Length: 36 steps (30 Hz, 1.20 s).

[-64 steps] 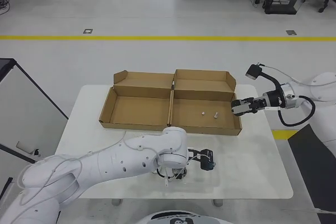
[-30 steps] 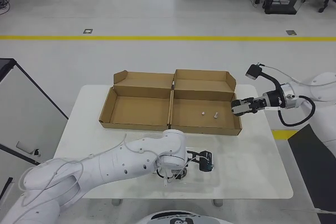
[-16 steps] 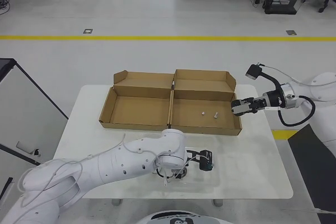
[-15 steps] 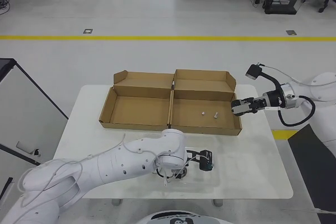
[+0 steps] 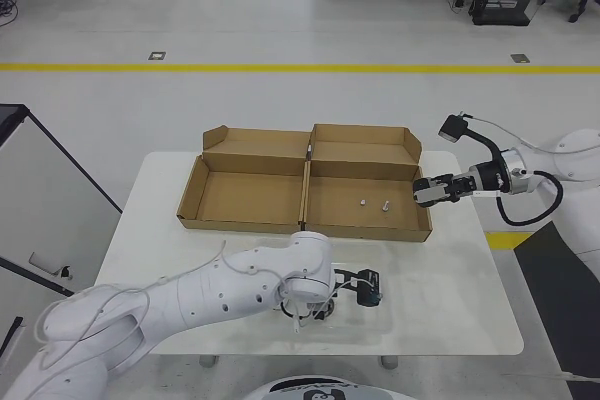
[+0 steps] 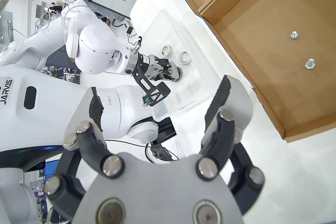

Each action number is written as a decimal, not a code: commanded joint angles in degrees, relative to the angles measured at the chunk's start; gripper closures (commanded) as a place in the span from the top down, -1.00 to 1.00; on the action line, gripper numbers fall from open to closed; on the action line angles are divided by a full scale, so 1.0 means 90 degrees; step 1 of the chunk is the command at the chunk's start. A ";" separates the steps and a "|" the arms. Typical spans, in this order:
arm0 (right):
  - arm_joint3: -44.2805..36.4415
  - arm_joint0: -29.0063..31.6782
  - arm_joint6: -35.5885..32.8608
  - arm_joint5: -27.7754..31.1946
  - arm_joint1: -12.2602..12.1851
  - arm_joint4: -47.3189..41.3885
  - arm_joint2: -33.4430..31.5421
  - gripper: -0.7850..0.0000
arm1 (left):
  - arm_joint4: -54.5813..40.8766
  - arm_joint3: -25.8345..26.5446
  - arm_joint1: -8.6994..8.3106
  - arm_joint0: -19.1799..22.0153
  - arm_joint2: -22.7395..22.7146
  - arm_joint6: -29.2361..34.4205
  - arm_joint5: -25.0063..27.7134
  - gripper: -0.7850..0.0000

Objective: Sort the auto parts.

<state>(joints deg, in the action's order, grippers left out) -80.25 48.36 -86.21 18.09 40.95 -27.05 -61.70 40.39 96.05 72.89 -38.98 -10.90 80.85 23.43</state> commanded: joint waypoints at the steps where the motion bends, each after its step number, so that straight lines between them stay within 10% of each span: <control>1: 0.0000 0.0000 0.0000 0.0000 0.0000 0.0000 0.0000 1.00 | 0.0010 -0.0033 0.0014 -0.0001 0.0002 0.0003 -0.0003 -0.95; 15: 0.0000 0.0000 0.0000 0.0000 0.0000 0.0000 0.0000 1.00 | -0.0320 0.0463 -0.0087 0.0225 -0.0242 0.0216 -0.0216 -1.00; 36: 0.0000 0.0000 0.0000 0.0000 0.0000 0.0000 0.0000 1.00 | -0.1009 0.2154 -0.0835 0.0334 -0.1575 0.0188 -0.0217 -1.00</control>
<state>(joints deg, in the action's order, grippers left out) -80.25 48.36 -86.21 18.09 40.95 -27.05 -61.70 31.68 115.23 65.84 -35.40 -23.89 83.26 20.95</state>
